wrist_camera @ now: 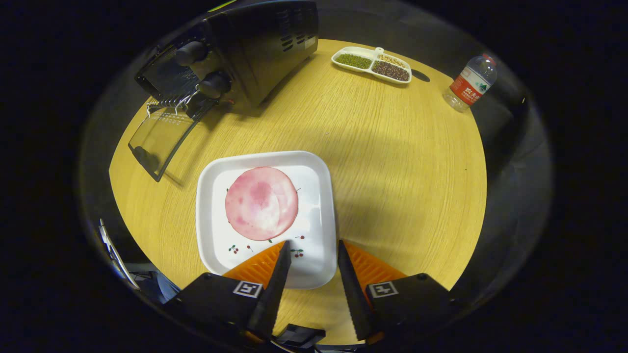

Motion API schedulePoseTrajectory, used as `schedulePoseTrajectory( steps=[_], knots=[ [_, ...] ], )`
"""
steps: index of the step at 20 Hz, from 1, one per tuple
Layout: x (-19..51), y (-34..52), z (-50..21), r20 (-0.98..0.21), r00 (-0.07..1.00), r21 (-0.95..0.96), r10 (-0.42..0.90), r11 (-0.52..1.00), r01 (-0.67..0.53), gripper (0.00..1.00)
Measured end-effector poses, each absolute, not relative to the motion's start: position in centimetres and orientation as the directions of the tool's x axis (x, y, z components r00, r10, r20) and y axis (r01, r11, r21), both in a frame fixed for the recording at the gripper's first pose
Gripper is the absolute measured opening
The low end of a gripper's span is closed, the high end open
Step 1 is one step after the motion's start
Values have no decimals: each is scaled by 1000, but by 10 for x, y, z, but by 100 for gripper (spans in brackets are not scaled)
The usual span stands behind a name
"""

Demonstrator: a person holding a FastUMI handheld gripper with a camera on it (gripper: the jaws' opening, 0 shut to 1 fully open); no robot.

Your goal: Open the toaster oven, put the food inside, and close the toaster oven door.

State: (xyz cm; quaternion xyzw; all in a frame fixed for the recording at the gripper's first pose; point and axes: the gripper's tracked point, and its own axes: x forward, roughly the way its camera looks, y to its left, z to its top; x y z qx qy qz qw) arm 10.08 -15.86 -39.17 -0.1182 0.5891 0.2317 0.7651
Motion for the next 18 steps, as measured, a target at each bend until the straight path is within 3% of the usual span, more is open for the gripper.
schedulePoseTrajectory(
  steps=[6, 9, 14, 18],
  knots=[
    [102, -169, -392, -961, 115, 189, 251, 903, -387, 23],
    [100, -167, -394, -957, 122, 198, 265, 897, -395, 5],
    [86, -164, -391, -942, 86, 278, 324, 899, -338, 2],
    [71, -162, -383, -927, 126, 311, 352, 914, -262, 2]
  ],
)
